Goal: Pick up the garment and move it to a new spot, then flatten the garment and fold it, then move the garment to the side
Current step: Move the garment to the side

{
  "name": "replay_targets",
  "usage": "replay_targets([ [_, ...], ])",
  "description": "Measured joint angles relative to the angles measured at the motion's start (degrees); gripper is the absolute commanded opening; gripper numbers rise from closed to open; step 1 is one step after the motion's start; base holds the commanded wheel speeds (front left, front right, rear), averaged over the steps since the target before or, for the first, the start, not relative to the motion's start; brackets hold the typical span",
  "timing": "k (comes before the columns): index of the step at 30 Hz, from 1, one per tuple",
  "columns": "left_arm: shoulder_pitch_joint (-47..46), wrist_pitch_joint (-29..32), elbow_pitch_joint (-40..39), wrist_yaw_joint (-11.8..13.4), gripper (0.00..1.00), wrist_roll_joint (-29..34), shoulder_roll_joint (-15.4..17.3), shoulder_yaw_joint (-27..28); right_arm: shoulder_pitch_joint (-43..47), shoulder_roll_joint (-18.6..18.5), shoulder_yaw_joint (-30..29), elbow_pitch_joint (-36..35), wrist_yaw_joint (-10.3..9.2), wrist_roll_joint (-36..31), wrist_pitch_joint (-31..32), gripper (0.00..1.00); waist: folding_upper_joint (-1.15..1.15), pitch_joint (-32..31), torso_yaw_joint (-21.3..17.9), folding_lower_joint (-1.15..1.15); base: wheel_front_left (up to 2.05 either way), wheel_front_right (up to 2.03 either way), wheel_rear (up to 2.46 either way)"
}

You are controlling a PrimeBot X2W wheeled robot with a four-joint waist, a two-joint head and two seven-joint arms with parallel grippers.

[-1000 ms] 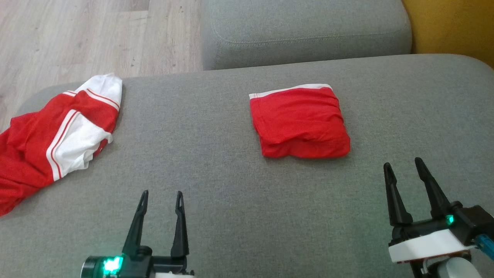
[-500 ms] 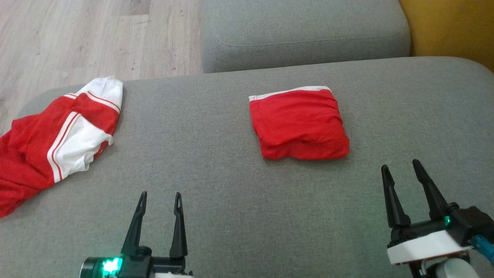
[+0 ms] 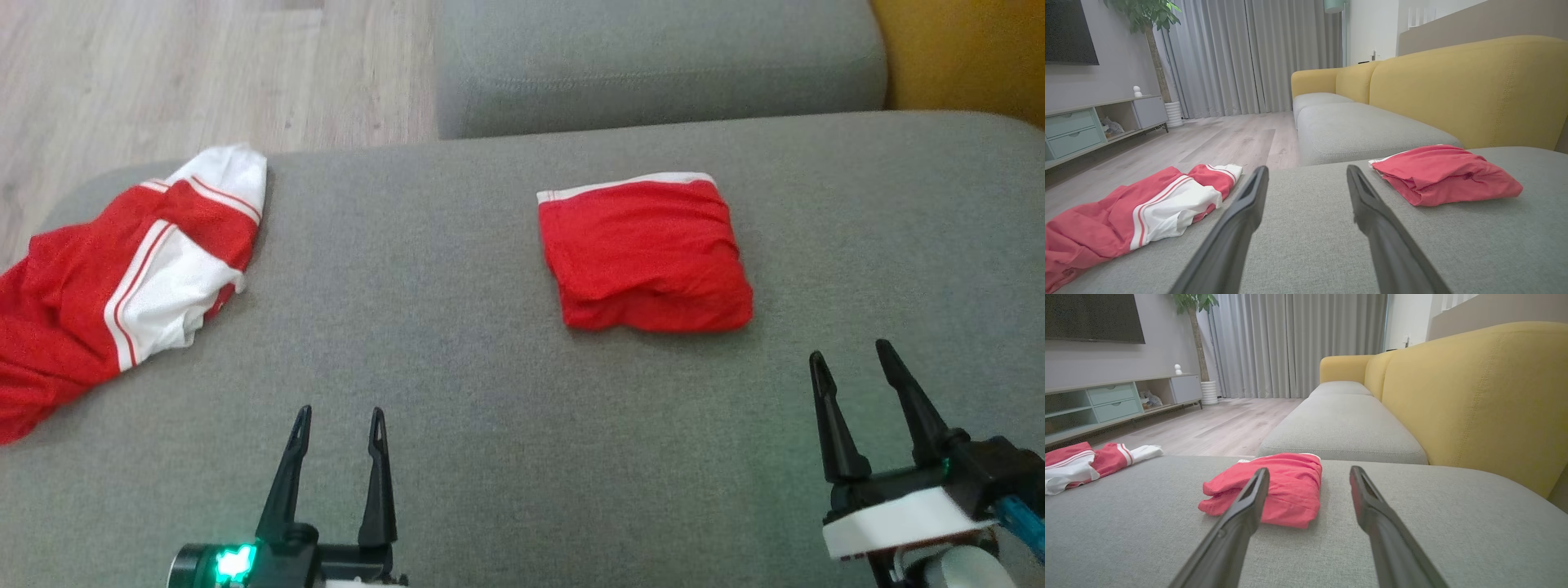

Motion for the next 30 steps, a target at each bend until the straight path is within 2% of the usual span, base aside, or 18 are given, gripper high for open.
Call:
replay_targets([
  [5,-1.7,0.0,-1.05,0.0,1.0,0.43,-0.08,-0.2,-2.97,-0.2,-0.27,1.98,0.0,-1.19,0.0,1.0,0.0,3.36,0.71,0.0,0.0,0.0,0.0],
  [11,-6.6,0.0,-2.13,0.01,1.0,1.59,-0.48,-1.52,-13.21,-1.81,-0.42,6.17,0.0,-1.35,0.0,1.0,0.0,8.65,1.55,0.01,0.0,0.0,0.0],
  [16,-9.65,0.0,-3.1,0.77,1.0,2.83,-0.54,-2.91,-21.68,-3.33,-0.07,14.94,0.0,1.9,0.26,1.0,0.0,12.91,2.53,0.02,0.0,0.0,0.0],
  [22,-13.27,0.0,-4.56,0.77,1.0,3.54,-0.58,-5.63,-32.27,-6.86,5.15,26.28,0.0,11.25,10.04,1.0,0.0,16.96,3.98,0.02,0.0,0.0,0.0],
  [26,-14.76,0.0,-4.58,0.86,1.0,3.54,-0.73,-7.28,-37.13,-8.92,9.11,31.08,0.0,17.35,16.4,1.0,0.0,18.65,5.1,0.01,0.0,0.0,0.0],
  [27,-14.95,0.0,-4.52,0.89,1.0,3.54,-0.73,-7.64,-37.59,-9.03,10.65,31.63,-0.01,19.14,17.82,0.41,0.0,18.91,5.33,0.01,0.0,0.0,0.0],
  [28,-15.08,0.0,-4.52,1.13,1.0,3.54,-0.71,-8.03,-37.8,-9.02,12.14,31.77,0.0,21.04,18.81,0.0,0.0,19.14,5.5,0.01,0.0,0.0,0.0],
  [30,-15.2,0.0,-4.52,1.58,1.0,3.52,-0.71,-8.4,-37.85,-9.64,15.01,30.74,-0.01,24.16,19.02,0.0,0.0,19.49,5.55,0.0,0.0,0.0,0.0],
])
